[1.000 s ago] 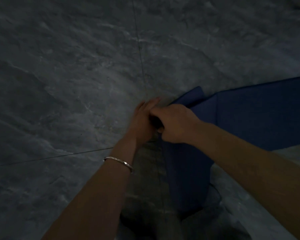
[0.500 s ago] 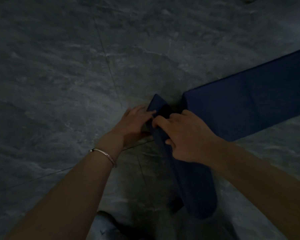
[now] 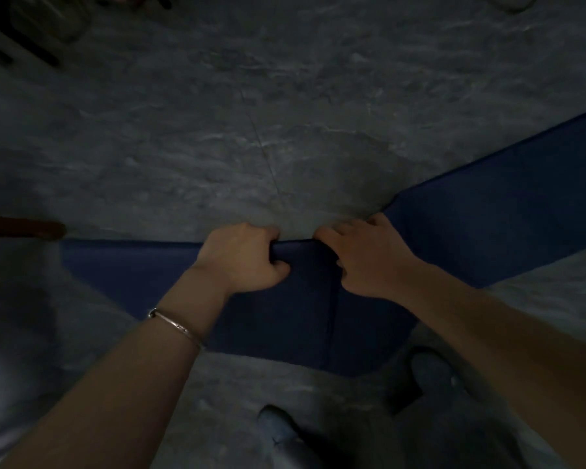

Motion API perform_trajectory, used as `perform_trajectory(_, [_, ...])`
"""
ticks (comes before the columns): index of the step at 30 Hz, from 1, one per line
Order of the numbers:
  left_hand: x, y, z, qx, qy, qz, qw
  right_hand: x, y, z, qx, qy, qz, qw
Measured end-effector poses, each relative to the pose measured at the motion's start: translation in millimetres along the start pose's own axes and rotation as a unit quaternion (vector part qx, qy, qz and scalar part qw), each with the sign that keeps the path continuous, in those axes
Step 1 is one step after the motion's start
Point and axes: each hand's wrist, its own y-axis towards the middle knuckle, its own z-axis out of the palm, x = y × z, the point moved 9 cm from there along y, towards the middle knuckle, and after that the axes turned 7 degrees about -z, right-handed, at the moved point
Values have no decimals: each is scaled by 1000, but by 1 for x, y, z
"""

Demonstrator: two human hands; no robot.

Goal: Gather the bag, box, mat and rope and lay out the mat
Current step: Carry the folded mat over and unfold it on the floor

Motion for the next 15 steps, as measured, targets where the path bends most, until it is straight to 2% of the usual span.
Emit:
perform_trajectory(5, [45,-21,44,112,-24,-84,990,28,34,28,23,-6,-24,999])
perform_trajectory(15, [135,-27,170,148,-73,-179,970,78,106,133,60,-37,-64,995])
